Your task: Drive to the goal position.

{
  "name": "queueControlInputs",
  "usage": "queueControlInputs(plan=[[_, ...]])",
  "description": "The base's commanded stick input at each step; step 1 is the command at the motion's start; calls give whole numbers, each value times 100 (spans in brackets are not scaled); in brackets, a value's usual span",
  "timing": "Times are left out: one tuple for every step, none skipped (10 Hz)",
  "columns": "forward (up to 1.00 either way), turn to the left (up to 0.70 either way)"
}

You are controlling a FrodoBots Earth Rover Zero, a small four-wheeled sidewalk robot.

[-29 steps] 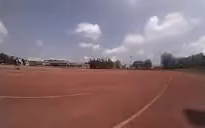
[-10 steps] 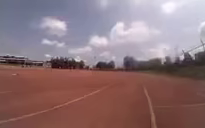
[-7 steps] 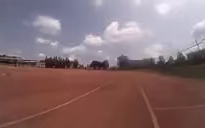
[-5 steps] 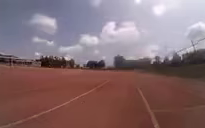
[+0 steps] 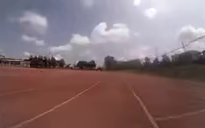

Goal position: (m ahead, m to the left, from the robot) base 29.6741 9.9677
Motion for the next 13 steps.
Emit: queueControlInputs(plan=[[70, -35], [70, -35], [70, -35], [70, -35], [70, -28], [70, -5], [70, 0], [70, 0], [70, 0], [70, 0], [70, 0], [70, 0], [70, 0]])
